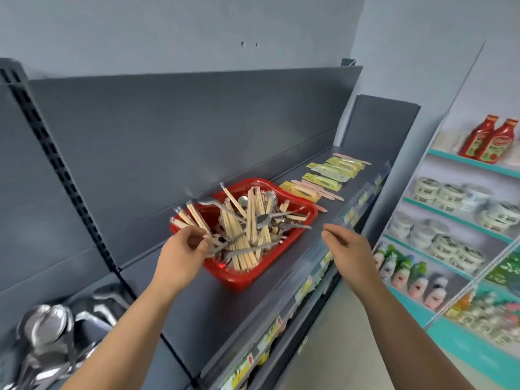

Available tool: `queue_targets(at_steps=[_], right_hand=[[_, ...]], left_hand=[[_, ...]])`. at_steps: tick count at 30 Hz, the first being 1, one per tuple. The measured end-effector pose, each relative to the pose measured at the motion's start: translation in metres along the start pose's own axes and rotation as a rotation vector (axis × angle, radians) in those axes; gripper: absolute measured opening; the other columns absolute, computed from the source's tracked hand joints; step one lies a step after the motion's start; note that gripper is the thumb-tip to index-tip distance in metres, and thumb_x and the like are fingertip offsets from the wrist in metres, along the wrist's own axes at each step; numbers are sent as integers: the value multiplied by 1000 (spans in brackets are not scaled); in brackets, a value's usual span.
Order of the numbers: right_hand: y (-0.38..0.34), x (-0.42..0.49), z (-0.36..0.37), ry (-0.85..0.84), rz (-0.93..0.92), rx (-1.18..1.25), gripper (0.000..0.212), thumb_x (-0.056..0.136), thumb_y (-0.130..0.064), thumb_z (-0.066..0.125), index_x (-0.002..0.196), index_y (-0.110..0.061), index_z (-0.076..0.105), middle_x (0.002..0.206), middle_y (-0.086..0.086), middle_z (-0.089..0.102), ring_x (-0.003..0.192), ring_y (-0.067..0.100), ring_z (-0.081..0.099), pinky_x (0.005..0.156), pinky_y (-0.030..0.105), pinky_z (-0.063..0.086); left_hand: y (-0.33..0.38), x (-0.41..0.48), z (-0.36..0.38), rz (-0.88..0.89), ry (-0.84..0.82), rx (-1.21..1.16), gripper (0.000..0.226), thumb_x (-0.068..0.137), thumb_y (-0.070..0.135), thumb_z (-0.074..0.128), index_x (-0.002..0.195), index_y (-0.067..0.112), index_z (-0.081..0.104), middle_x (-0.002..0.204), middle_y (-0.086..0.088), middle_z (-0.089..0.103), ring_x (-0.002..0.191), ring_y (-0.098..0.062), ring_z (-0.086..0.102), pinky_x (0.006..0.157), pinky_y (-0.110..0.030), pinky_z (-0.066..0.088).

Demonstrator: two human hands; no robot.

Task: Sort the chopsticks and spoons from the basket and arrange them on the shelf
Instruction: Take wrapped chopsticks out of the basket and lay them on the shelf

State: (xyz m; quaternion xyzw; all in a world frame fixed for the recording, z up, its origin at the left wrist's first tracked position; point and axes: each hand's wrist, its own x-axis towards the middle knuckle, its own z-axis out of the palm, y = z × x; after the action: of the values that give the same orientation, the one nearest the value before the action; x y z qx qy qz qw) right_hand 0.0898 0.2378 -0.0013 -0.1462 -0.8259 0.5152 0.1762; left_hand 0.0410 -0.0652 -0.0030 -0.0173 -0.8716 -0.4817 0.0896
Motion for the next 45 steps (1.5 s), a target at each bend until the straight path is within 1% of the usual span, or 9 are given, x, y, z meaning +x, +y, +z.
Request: queue_targets(at_steps=[6,10,13,17,20,29,33,40,45], right_hand=[[-6,91,36,-99,-44,-29,26,93,-23,62,118,-18,69,98,-22,60,83,-19,53,72,2,38],[-6,137,67,-217,-73,-95,26,91,-23,63,115,-16,70,99,-13,67,82,-12,59,70,0,40],[-5,167,95,-328,-83,-179,27,89,-25,65,112,-11,71,101,-3,71,92,9,63,87,24,50],[-4,200,127,-496,-85,-369,29,83,-27,66,83,2,70,82,18,70,77,27,66,78,44,53],[-7,217,141,-593,-75,-463,35,78,-37,69,67,-4,66,64,5,65,69,25,68,73,42,55],[-20,233,167,-733,-32,-569,58,66,-72,64,70,-15,65,48,-6,66,42,10,62,56,27,53],[-24,231,179,-788,-74,-638,39,73,-54,67,81,-17,59,63,-4,71,58,14,69,62,29,54],[-15,249,171,-778,-33,-243,25,86,-28,57,69,-11,65,43,-2,59,35,12,52,41,23,39],[-10,262,161,-805,-16,-197,26,95,-26,50,83,-8,64,45,1,60,28,8,48,33,17,35]], left_hand=[[1,78,39,-50,-47,182,26,90,22,64,113,9,66,93,3,67,79,-8,62,73,-20,48],[0,108,62,-116,-162,370,19,87,37,66,84,18,62,79,3,69,75,-21,68,71,-36,57],[0,124,78,-225,-243,472,29,80,45,70,82,18,62,78,1,68,69,-16,65,65,-35,57],[2,135,91,-326,-189,485,33,70,45,78,82,20,60,76,3,66,68,-14,63,61,-32,54],[0,140,95,-400,-129,374,28,71,37,78,73,15,60,62,3,62,53,-12,55,48,-26,43],[-2,127,91,-411,191,201,20,90,19,57,70,17,55,49,5,53,39,-11,49,38,-21,35],[3,122,96,-403,181,183,26,88,23,61,65,21,50,46,8,49,36,-2,46,37,-14,34],[13,128,108,-472,141,91,16,94,22,52,82,14,59,62,0,68,42,-5,56,40,-20,44],[29,137,118,-476,104,43,29,96,26,51,89,1,63,63,-3,66,38,-7,52,39,-21,44]])
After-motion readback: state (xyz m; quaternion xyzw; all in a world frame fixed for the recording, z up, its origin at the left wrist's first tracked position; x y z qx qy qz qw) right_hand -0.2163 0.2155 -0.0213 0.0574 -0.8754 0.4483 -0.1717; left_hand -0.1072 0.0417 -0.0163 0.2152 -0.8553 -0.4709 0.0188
